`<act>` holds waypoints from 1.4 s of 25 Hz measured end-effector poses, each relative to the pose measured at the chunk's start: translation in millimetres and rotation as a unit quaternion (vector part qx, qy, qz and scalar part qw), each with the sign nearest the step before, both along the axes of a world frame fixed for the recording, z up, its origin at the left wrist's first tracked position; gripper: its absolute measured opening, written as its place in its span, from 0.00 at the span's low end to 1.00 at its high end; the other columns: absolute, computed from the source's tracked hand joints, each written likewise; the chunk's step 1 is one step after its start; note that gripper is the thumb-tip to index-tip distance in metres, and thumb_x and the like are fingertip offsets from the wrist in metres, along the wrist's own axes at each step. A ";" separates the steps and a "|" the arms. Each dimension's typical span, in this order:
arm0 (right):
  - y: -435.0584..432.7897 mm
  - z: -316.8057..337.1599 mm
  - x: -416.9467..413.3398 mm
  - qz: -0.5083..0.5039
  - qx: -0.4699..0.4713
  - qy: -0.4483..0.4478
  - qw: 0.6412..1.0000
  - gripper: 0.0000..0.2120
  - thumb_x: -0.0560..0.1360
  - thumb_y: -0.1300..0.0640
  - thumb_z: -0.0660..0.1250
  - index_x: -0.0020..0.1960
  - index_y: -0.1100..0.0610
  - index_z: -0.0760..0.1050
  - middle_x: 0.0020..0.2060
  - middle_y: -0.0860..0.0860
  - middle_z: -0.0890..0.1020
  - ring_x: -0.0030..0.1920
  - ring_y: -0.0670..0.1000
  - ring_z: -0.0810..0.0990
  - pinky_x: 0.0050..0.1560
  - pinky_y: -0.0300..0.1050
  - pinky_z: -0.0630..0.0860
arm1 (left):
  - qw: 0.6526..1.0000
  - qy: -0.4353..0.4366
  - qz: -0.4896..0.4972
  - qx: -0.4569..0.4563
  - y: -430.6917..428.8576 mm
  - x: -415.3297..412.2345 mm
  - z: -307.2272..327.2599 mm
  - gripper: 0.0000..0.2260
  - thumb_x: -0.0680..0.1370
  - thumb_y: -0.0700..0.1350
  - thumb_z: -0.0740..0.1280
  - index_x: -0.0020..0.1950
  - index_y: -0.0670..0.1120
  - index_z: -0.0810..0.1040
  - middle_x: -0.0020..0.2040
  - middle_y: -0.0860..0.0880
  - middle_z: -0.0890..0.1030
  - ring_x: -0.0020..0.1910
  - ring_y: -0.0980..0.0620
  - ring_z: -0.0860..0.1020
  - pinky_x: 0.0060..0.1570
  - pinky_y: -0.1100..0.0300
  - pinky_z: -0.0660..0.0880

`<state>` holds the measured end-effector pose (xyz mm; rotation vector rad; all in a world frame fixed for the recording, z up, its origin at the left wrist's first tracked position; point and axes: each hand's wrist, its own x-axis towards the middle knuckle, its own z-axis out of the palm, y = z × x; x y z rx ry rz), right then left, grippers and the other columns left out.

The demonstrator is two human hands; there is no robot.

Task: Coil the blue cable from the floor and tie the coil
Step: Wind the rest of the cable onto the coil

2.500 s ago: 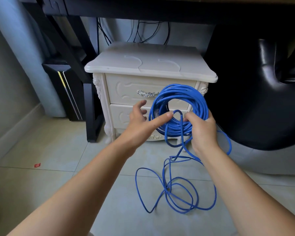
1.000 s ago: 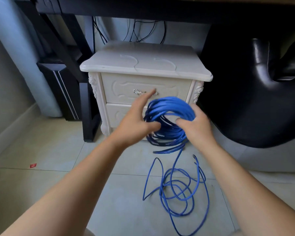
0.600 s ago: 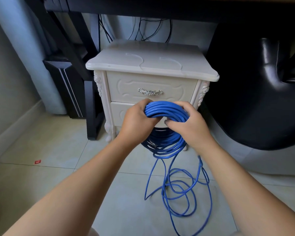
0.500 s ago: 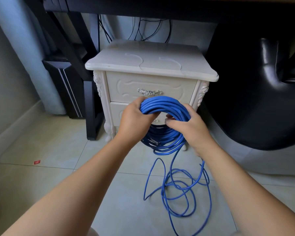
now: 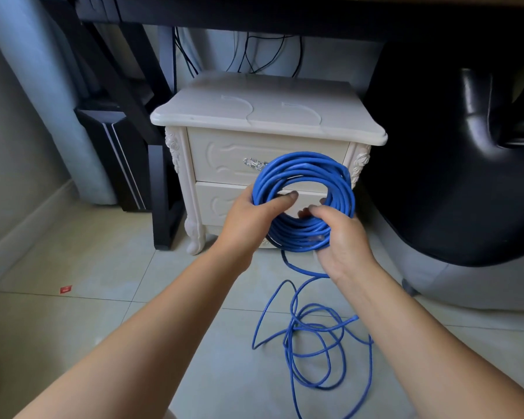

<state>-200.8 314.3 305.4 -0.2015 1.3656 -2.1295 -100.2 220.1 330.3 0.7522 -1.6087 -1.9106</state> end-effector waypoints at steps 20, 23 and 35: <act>10.4 18.0 4.3 0.055 0.186 0.345 0.918 0.19 0.69 0.62 0.73 0.55 0.46 0.76 0.46 0.43 0.82 0.45 0.43 0.81 0.44 0.38 0.76 | 0.958 -0.067 0.017 -0.277 -10.3 10.0 0.7 0.10 0.71 0.35 0.70 0.49 0.47 0.78 0.37 0.52 0.80 0.33 0.58 0.75 0.32 0.69 0.70; 12.0 18.6 3.5 0.080 0.167 0.267 0.946 0.17 0.71 0.59 0.74 0.56 0.47 0.77 0.44 0.44 0.83 0.44 0.44 0.82 0.44 0.41 0.76 | 0.978 -0.052 0.039 -0.196 -11.2 9.9 2.5 0.11 0.71 0.35 0.72 0.48 0.48 0.78 0.35 0.52 0.79 0.30 0.59 0.74 0.30 0.70 0.69; -3.9 -6.5 12.5 0.050 -0.012 -0.020 0.998 0.16 0.73 0.64 0.71 0.60 0.65 0.75 0.47 0.61 0.82 0.51 0.62 0.83 0.55 0.56 0.80 | 0.990 0.083 0.036 0.107 1.4 1.2 -4.9 0.08 0.73 0.36 0.69 0.48 0.46 0.75 0.32 0.53 0.75 0.34 0.54 0.75 0.41 0.58 0.73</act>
